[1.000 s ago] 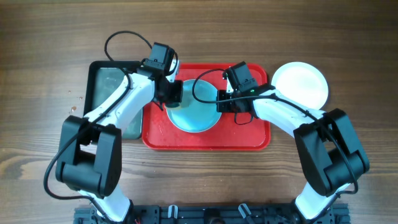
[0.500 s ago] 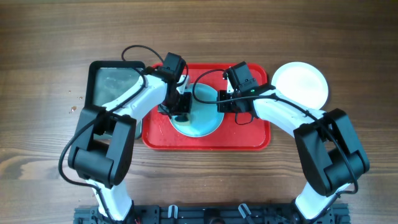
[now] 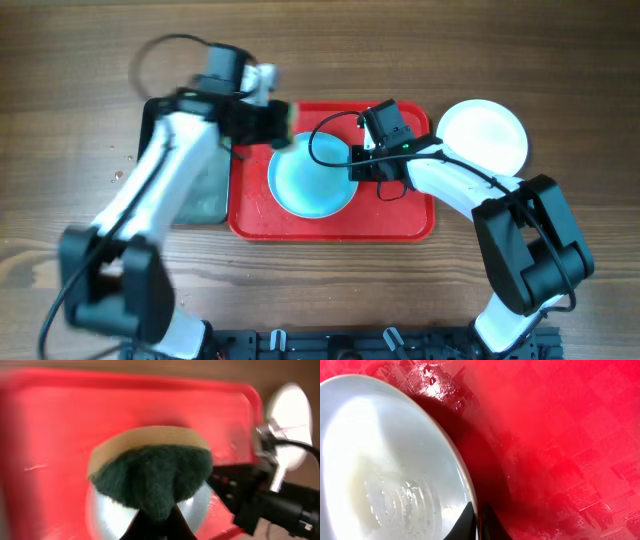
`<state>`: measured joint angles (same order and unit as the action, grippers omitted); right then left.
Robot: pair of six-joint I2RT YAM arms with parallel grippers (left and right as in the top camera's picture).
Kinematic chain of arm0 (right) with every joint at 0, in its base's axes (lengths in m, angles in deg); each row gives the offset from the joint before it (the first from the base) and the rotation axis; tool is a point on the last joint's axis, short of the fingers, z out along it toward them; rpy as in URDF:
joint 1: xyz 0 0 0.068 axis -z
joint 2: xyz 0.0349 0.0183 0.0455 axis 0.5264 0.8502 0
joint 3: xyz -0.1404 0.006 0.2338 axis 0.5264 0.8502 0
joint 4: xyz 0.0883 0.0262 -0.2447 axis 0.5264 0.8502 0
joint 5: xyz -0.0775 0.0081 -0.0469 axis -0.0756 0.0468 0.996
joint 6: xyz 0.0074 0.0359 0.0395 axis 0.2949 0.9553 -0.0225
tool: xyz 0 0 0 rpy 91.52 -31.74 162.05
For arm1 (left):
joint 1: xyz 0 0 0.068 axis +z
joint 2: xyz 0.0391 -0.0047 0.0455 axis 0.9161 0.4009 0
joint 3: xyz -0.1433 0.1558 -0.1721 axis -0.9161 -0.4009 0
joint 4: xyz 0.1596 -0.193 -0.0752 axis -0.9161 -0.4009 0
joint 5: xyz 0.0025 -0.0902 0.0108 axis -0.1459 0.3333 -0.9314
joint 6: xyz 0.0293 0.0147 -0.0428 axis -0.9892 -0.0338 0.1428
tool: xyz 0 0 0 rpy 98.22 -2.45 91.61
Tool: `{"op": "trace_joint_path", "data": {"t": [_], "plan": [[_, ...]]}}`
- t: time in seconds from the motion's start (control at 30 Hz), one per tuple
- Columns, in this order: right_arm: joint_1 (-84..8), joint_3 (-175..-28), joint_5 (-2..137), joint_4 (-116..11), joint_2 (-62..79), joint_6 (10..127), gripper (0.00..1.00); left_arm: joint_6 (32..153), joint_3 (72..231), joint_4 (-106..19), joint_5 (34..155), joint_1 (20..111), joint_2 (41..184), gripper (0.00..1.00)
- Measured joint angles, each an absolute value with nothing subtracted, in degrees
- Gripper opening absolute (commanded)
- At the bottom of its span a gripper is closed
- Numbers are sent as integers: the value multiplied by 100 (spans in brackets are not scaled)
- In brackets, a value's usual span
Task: Clean dirty plates on tray and stack at the side
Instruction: 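Carry the sponge left and drop it into the basin with left gripper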
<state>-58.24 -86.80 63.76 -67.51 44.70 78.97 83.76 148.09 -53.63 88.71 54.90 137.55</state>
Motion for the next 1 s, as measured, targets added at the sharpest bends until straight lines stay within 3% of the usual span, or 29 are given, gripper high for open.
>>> {"op": "trace_joint_path", "data": {"t": [0.23,0.57,0.6,0.63,0.67,0.83,0.9,0.97,1.0], "plan": [[-5824,-8680,6376,-6764,4470,7897,6,7486,14846,-5946,6968,7020,13613,4],[-5824,-8680,6376,-6794,4470,7897,7,6673,14837,-5408,6581,7232,15020,6],[-5824,-8680,6376,-6796,4470,7897,7,6666,14837,-5380,6581,7232,15121,11],[-5824,-8680,6376,-6799,4470,7897,10,6649,14837,-5336,6579,7232,15254,30],[-5824,-8680,6376,-6801,4470,7897,22,6614,14837,-5301,6572,7232,15364,57],[-5824,-8680,6359,-6814,4470,7895,30,6745,14837,-5308,6522,7232,15219,61],[-5824,-8680,6359,-6825,4470,7895,30,6850,14859,-5279,6522,7232,14662,86],[-5824,-8680,6359,-6829,4470,7895,21,6992,14938,-5013,6522,7232,13737,100],[-5824,-8680,6361,-6825,4470,7897,19,7108,15010,-4834,6522,7232,13132,100]]}}
